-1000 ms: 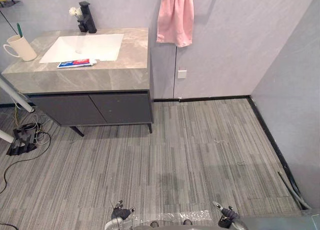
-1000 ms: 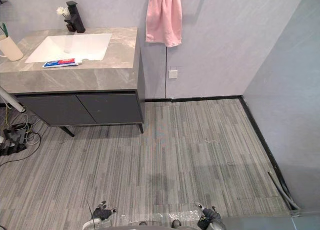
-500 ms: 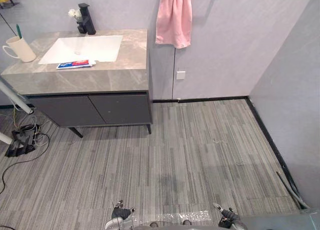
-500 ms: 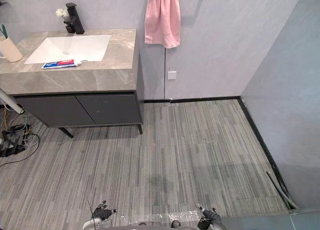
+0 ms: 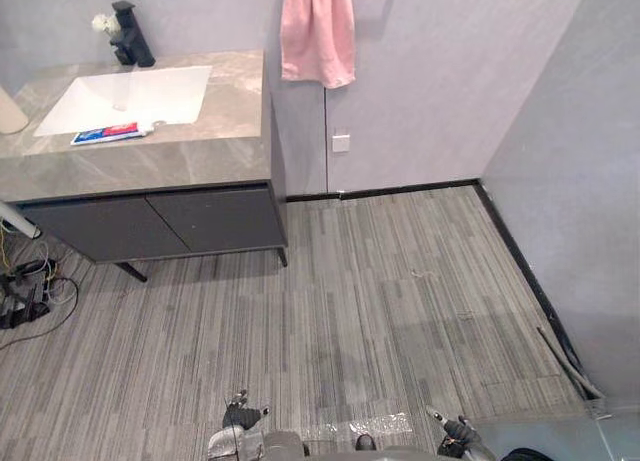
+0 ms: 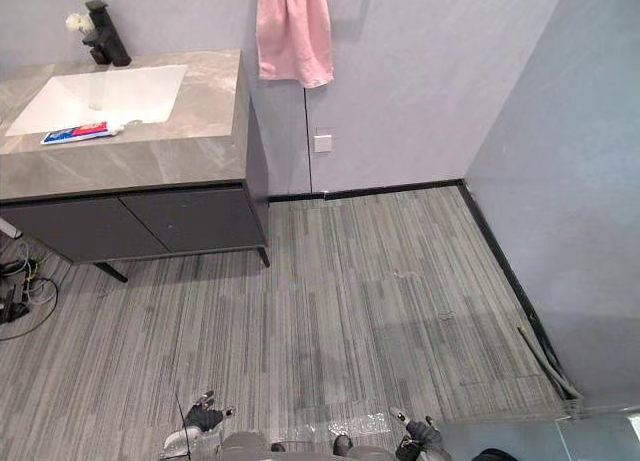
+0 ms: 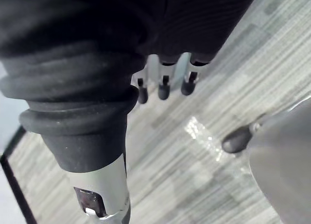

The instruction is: Organize washtable

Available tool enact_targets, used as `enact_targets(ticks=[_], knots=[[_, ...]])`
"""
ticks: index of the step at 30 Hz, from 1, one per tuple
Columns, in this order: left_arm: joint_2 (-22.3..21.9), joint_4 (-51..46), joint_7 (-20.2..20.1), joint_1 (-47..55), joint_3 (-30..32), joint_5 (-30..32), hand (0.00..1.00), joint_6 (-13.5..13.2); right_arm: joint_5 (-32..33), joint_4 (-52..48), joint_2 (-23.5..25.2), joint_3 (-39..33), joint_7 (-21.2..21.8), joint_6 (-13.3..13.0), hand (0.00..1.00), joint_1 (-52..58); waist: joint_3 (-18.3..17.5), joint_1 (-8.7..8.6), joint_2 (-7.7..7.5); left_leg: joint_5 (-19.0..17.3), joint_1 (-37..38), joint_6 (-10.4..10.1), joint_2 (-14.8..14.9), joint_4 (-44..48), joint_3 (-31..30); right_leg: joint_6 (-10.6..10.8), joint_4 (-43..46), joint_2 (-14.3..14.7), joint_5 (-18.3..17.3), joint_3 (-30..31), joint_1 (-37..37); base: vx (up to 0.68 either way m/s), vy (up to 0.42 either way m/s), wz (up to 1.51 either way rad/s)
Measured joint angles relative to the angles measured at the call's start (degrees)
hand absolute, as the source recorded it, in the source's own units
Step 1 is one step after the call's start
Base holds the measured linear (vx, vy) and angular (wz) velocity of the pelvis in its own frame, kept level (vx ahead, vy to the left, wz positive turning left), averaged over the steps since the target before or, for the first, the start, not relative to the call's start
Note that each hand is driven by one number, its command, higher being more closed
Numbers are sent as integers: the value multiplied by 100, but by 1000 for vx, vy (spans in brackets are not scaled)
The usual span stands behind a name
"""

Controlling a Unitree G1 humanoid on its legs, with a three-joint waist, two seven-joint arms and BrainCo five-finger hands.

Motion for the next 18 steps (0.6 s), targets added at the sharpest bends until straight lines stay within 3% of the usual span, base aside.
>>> enact_targets(ticks=[3,5,7,8,9,10,12,13,15,16,18], knots=[[-96,-112,-45,11,42,-3,0,-7,4,-45,-20,-48,-2,3,0,27,10,-6,53,-168,-528,140,-44,179,59,-26,148,-178,-134,287,-20,189,68,-41],[-99,-170,-67,9,43,-6,0,-10,3,-64,-18,-47,-2,10,0,17,15,5,48,-159,-754,127,-213,-316,-71,59,142,-321,-219,459,-19,248,156,-49],[-120,-176,-67,69,19,-16,0,-33,-10,-58,-73,-41,2,16,0,27,-7,12,131,10,-657,-66,-442,-1609,-571,302,213,-380,-439,722,-35,251,212,-67],[-166,-176,-71,116,32,-29,0,-47,-13,-49,-98,-37,2,20,0,36,-11,14,171,227,-616,111,-383,-1735,-612,352,269,-340,-547,815,-30,306,270,-83],[-88,-195,-80,95,40,-65,0,-51,-19,-49,-46,-32,0,39,0,37,-58,35,83,228,-527,367,-451,-1653,-435,482,497,-421,-740,909,-47,371,238,-74],[-21,-199,-79,92,45,-64,0,-53,-37,-97,59,-32,6,38,0,77,-123,40,-65,54,-476,394,-519,-1649,-236,592,818,-538,-834,840,-185,455,253,-74],[-2,-197,-83,87,43,-65,0,-52,-74,-165,86,-28,17,42,0,77,-146,70,-129,-108,-310,499,-525,-1680,-17,614,1468,-589,-845,806,-496,378,188,-76],[0,-200,-83,90,27,-71,0,-41,-149,-214,113,-23,17,44,0,90,-138,132,-147,-219,-14,602,-532,-1781,235,857,2570,-602,-844,739,-945,359,202,-82],[10,-184,-83,52,-67,-77,0,-28,-234,-216,54,-6,27,44,0,67,-86,108,-151,-348,454,690,-596,-1945,321,1232,3927,-690,-823,360,-1461,423,194,-45],[15,-150,-83,2,-135,-79,0,-23,-251,-215,28,10,30,44,0,23,-52,113,-136,-358,623,705,-603,-2001,305,1168,4252,-746,-875,104,-1587,410,125,-18],[11,-64,-81,-70,-296,-87,0,-6,-284,-169,-126,195,106,78,0,-43,37,85,9,-358,1242,706,-525,-2360,99,696,4571,-846,-1131,-879,-1893,369,59,-12]])
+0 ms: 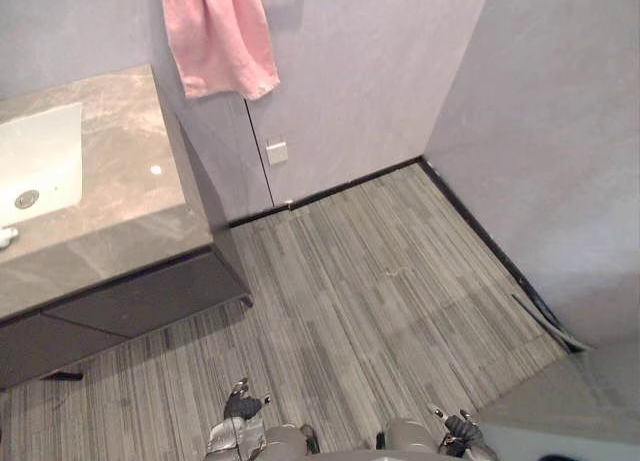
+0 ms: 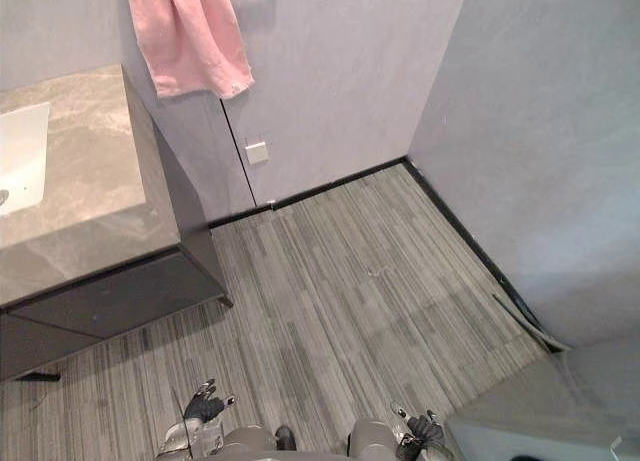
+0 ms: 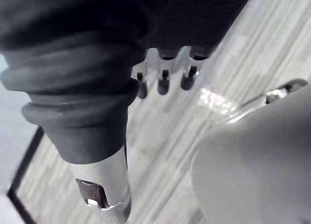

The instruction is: Organize washtable

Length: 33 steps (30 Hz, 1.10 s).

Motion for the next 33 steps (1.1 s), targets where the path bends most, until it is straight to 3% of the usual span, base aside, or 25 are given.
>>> enact_targets(ticks=[3,5,6,7,8,10,11,13,14,17,19,20,22,24,25,27,28,30,31,33], knots=[[21,108,-1,-135,-71,-41,0,6,-120,-11,-54,155,32,-6,0,-129,21,-89,22,1,419,-3,174,-199,-78,-253,-861,251,-50,-604,-616,514,-25,14],[-5,148,-1,-219,-76,-40,0,4,-122,-28,-79,155,35,-6,0,-221,64,-146,38,-12,636,-72,232,-219,-226,-408,-1940,510,499,-515,-990,504,-111,29],[4,171,5,-200,-83,-39,0,3,-147,-31,-101,241,30,-6,0,-221,64,-200,12,-41,767,-258,211,-214,-308,-460,-2699,623,1200,-433,-944,554,-159,48],[39,266,4,-158,-71,-35,0,8,-106,-12,-113,308,63,-17,0,-174,95,-248,-134,-173,991,-484,96,-170,-518,-699,-3013,592,2166,-212,-899,531,-133,29],[-44,321,21,-212,-41,-35,0,15,-136,8,-193,314,46,-26,0,-313,171,-218,106,-182,1073,-589,277,-109,-650,-776,-2671,712,2050,-319,-947,477,-135,25],[-200,272,17,-256,52,-31,0,-16,-151,2,-179,213,40,-47,0,-330,173,-241,195,166,855,-857,357,300,-923,-794,-2456,671,1528,-424,-921,441,-164,25],[-252,255,17,-256,108,-30,0,-19,-138,-9,-131,138,42,-45,0,-326,169,-242,200,288,727,-878,367,574,-991,-812,-2431,647,1419,-484,-875,443,-212,48],[-457,98,6,-287,507,-28,0,-15,-149,-56,-89,102,30,-34,0,-313,266,-243,216,894,-132,-883,589,2604,-1209,-857,-2684,646,1196,-622,-301,450,-229,51],[-497,-60,3,-286,618,-27,0,-34,-149,-62,-61,106,26,-16,0,-287,333,-204,198,856,-605,-839,801,3746,-1128,-885,-2897,692,1120,-707,176,364,-179,38],[-519,-373,-2,-281,649,-30,0,-49,-146,-81,10,113,20,-29,0,-202,399,-82,54,790,-1484,-735,1194,4699,-566,-878,-3318,693,901,-840,995,289,-131,32],[-517,-476,-4,-278,635,-35,0,-57,-137,-83,12,108,17,-18,0,-168,364,-64,34,705,-1941,-604,1232,4270,-189,-781,-3471,634,788,-942,1277,234,-50,29],[-512,-475,0,-279,637,-36,0,-68,-137,-83,16,91,12,9,0,-162,364,-54,33,653,-2068,-533,1195,3630,119,-704,-3546,581,748,-1007,1432,275,13,28],[-507,-474,0,-291,604,-35,0,-107,-140,-64,29,90,9,18,0,-178,359,-42,6,659,-2076,-567,919,2214,478,-568,-3726,450,675,-1066,1749,367,59,26],[-481,-424,-1,-273,423,-34,0,-102,-147,19,0,89,7,35,0,-159,320,-28,40,901,-1868,-681,543,737,535,-390,-3922,410,644,-1086,1943,409,139,8],[-438,-353,-5,-261,312,-36,0,-105,-150,83,-37,91,10,37,0,-176,268,0,102,1437,-1806,-221,427,185,471,-252,-3956,442,562,-1013,2001,374,180,-10],[-262,-179,-6,-348,259,-37,0,-88,-173,216,86,92,17,43,0,-199,99,62,-199,1345,-1624,12,111,-71,589,-86,-3804,121,477,-793,1947,349,155,-12],[-229,-156,-8,-354,249,-37,0,-89,-199,239,116,94,17,43,0,-195,79,75,-248,1287,-1559,26,44,-121,608,-46,-3607,42,453,-720,1890,375,159,-2],[-213,-61,-9,-357,148,-36,0,-88,-226,235,85,96,29,44,0,-174,68,74,-255,1085,-1194,110,-151,-234,607,44,-2267,-206,434,-496,1526,404,189,15],[-174,13,-12,-350,125,-35,0,-79,-257,221,80,90,30,42,0,-138,64,56,-269,981,-869,186,-303,-357,528,248,-1156,-397,624,-384,1209,295,142,32],[-141,90,-13,-314,-6,-35,0,-42,-299,201,67,63,43,28,0,-107,71,-66,-250,756,-482,236,-415,-401,243,280,-63,-484,529,-242,871,356,108,68]])
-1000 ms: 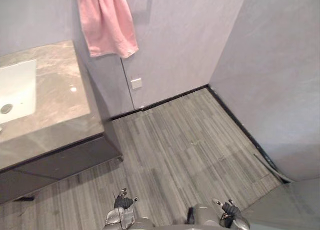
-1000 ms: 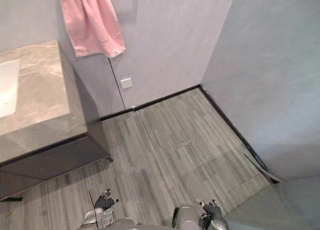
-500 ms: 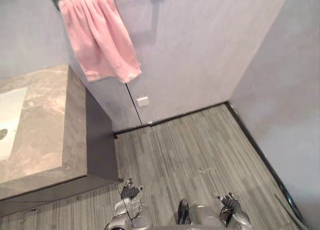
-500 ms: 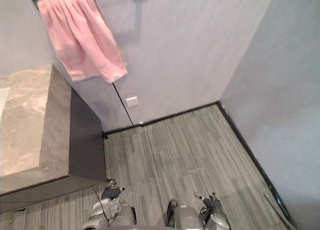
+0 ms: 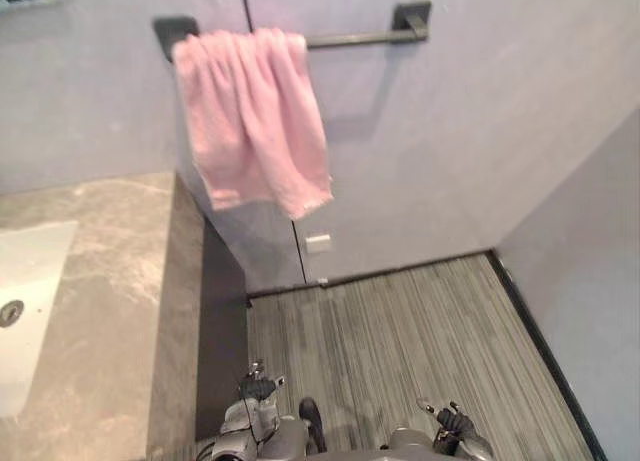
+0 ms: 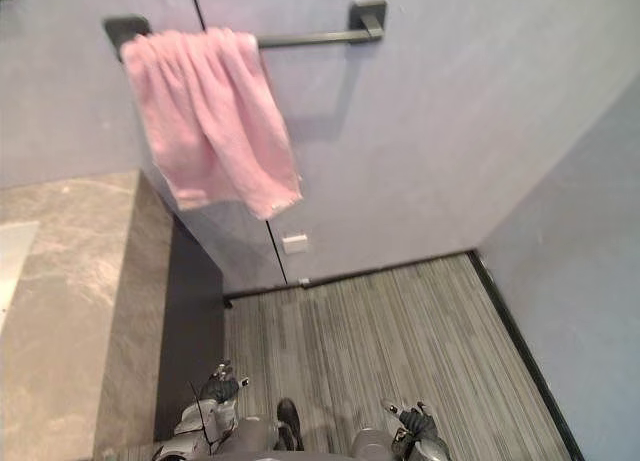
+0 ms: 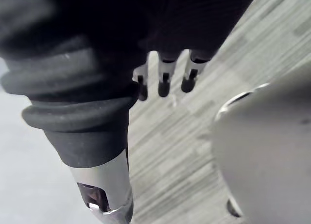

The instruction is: Organize washtable

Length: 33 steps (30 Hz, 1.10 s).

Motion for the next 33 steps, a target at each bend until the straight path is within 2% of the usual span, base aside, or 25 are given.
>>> enact_targets(ticks=[2,4,6,8,9,10,13,15,16,18,20,23,24,25,27,28,30,33], knots=[[68,7,2,91,-12,6,0,26,-22,-39,-6,14,13,-24,0,1,10,-23,71,-89,336,-1,5,-117,-160,-73,257,33,-217,19,-367,357,38,65],[83,7,4,106,48,6,0,44,-24,-42,-17,19,65,-30,0,-4,8,-20,94,-94,690,-17,134,-299,-331,-230,-417,204,-307,-103,-804,349,-46,54],[64,4,1,118,75,10,0,47,-24,-88,10,7,80,-39,0,-9,25,-24,127,-170,854,-145,301,-357,-460,-255,-1247,444,-244,-57,-995,343,-128,51],[54,5,-5,154,139,41,0,49,-21,-84,33,-39,79,-37,0,-2,9,-24,75,-293,940,-350,349,-355,-613,-367,-2227,628,173,219,-1035,289,-180,50],[46,0,-4,173,244,82,0,45,-21,-78,101,-43,78,-33,0,63,-60,-13,-66,-410,1003,-518,251,-326,-730,-472,-2688,584,731,441,-1011,242,-177,46],[42,3,-4,169,309,113,0,42,-5,-77,147,-84,79,-35,0,80,-79,-17,-143,-484,1061,-581,192,-314,-809,-487,-2670,537,1109,516,-1006,339,-246,54],[-374,26,-11,155,531,129,0,39,19,-123,-36,-198,99,-58,0,59,-128,-56,298,-676,1020,-871,652,59,-1031,-609,-2575,748,606,-11,-755,323,-254,58],[-447,6,-17,99,616,131,0,47,71,-113,-18,-202,88,-58,0,62,-96,-106,281,-698,667,-909,799,870,-1097,-670,-2692,762,504,-246,-512,238,-242,77],[-489,-72,-21,86,674,132,0,47,93,-173,-7,-196,88,-47,0,75,-77,-125,265,-685,234,-977,1009,1878,-1120,-746,-2831,818,472,-386,-261,229,-294,60],[-518,-212,-31,104,718,128,0,46,105,-196,-11,-186,87,-29,0,107,-58,-14,296,-716,-224,-1053,1353,3063,-974,-825,-2958,983,426,-444,52,174,-191,4],[-527,-227,-35,97,701,126,0,51,142,-203,12,-184,82,-20,0,141,-53,-14,280,-730,-324,-1027,1495,3018,-752,-823,-3111,1050,402,-381,279,151,-91,-26],[-519,-247,-89,96,700,121,0,51,162,-211,15,-188,72,-4,0,161,-63,0,262,-720,-388,-1036,1395,1959,-701,-775,-3165,1002,402,-178,311,140,35,-35],[-504,-239,-93,95,699,121,0,51,162,-212,15,-196,62,-2,0,165,-65,-3,266,-632,-364,-1029,1320,1287,-808,-724,-3147,977,392,-113,290,191,190,-27],[-530,-207,-94,71,671,120,0,51,158,-202,28,-209,59,0,0,161,-85,8,295,-192,-234,-1100,1202,880,-893,-628,-3125,958,357,-24,295,179,205,-27],[-469,-201,-93,89,667,123,0,41,156,-212,138,-195,63,12,0,227,-171,19,128,-123,-68,-1013,1045,599,-758,-497,-3299,819,422,99,353,123,171,-19],[-440,-176,-109,90,658,123,0,45,157,-215,171,-200,61,10,0,247,-184,4,97,-114,-8,-999,993,514,-687,-439,-3382,766,460,132,404,105,163,-19],[-410,-123,-120,91,655,128,0,47,157,-222,206,-197,62,5,0,283,-212,5,54,-101,166,-977,863,366,-544,-364,-3515,665,506,251,502,76,147,-23],[-404,-47,-126,94,572,129,0,47,154,-235,205,-199,79,4,0,309,-251,2,68,-46,374,-893,754,110,-432,-289,-3659,614,557,342,603,39,89,-16]])
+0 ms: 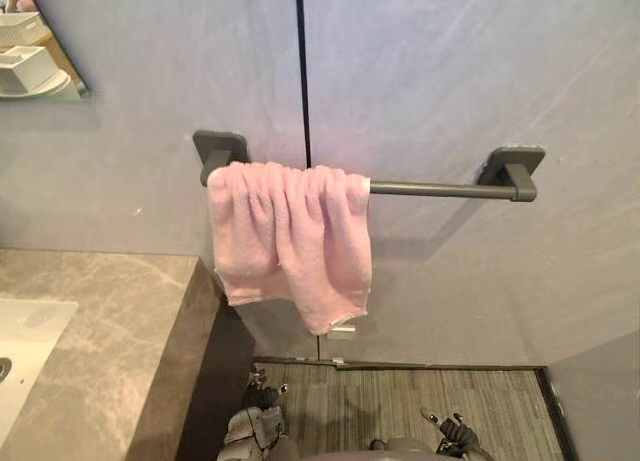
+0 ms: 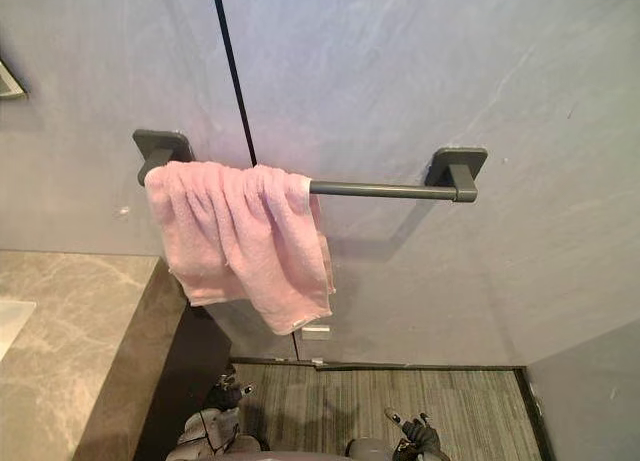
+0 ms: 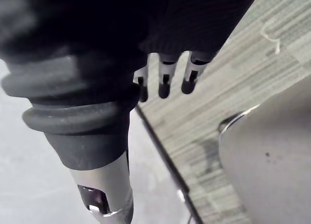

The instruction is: Organize washtable

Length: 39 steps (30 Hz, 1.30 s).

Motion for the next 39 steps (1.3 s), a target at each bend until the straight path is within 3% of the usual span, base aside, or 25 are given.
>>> enact_targets(ticks=[8,12,16,23,30,39], knots=[[50,52,10,46,-312,-19,0,2,0,71,-47,-1,8,-1,0,18,-76,-12,68,369,297,15,-139,-732,-93,-27,-251,8,112,-64,98,-9,-1,4],[108,-46,136,71,-408,-345,0,-74,4,204,-95,3,6,-19,0,-36,-91,-1,62,530,335,27,-183,-995,-267,-37,-356,31,145,-195,105,-38,-30,19],[168,-1333,313,673,-414,-1007,0,-179,9,197,-94,44,-29,-33,0,-24,-127,9,-3,548,303,47,-231,-1046,-398,-29,-380,2,151,-294,117,0,0,11],[259,-3280,533,1115,-411,-1394,0,-415,3,-42,-140,547,-85,-42,0,150,-155,169,-41,559,282,66,-303,-1081,-521,5,-530,-64,182,-438,235,15,10,11],[198,-4656,632,1381,-614,-1594,0,-556,-3,-257,-189,979,-105,-45,0,239,-194,185,-85,559,296,66,-303,-1077,-551,5,-544,-70,184,-479,302,-5,-4,3],[208,-5567,603,1348,-825,-1589,0,-732,-10,-259,-251,1042,-88,-43,0,352,-334,301,-63,560,331,67,-291,-1086,-549,2,-609,-59,223,-477,327,-24,-7,0]])
